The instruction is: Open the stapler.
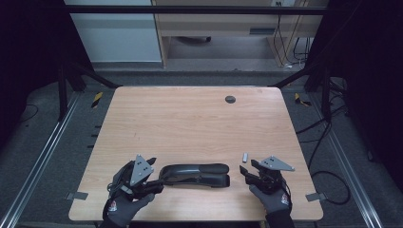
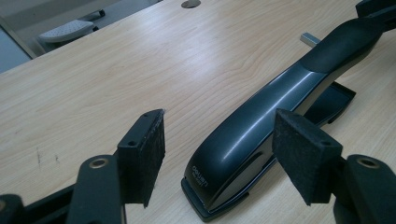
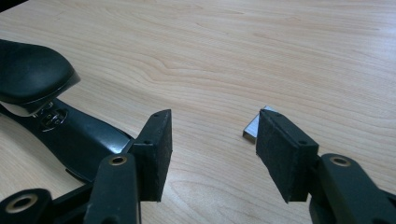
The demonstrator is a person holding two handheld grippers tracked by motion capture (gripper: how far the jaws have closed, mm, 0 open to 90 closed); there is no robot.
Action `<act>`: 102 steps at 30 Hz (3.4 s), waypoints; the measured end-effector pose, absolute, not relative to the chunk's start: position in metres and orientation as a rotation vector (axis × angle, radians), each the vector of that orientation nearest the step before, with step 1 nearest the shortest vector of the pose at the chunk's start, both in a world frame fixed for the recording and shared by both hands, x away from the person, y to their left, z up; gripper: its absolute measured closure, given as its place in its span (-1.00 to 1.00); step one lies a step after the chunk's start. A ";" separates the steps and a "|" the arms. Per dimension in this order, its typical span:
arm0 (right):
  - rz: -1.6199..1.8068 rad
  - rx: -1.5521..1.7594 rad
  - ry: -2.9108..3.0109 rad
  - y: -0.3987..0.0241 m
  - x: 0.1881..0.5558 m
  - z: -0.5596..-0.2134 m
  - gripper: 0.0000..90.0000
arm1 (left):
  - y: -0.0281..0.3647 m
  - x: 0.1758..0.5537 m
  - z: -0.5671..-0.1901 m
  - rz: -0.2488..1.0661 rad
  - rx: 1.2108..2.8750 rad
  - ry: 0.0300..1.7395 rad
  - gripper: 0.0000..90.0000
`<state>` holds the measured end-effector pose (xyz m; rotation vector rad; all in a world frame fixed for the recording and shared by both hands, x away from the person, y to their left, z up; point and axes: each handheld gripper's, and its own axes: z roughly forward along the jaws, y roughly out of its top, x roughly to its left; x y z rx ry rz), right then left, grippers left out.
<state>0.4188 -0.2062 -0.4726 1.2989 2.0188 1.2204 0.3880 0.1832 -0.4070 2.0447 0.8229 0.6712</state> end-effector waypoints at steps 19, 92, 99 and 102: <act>1.194 1.316 2.011 -0.215 0.421 -0.472 -0.02 | 0.154 0.385 -0.402 0.702 2.137 0.715 -0.24; 1.190 1.343 2.025 -0.218 0.420 -0.473 0.13 | 0.064 0.382 -0.408 0.892 2.365 0.387 -0.24; 1.197 1.349 2.021 -0.218 0.419 -0.473 0.14 | 0.058 0.382 -0.412 0.915 2.383 0.361 -0.25; 1.199 1.348 2.017 -0.219 0.419 -0.473 0.15 | 0.055 0.381 -0.414 0.930 2.388 0.350 -0.26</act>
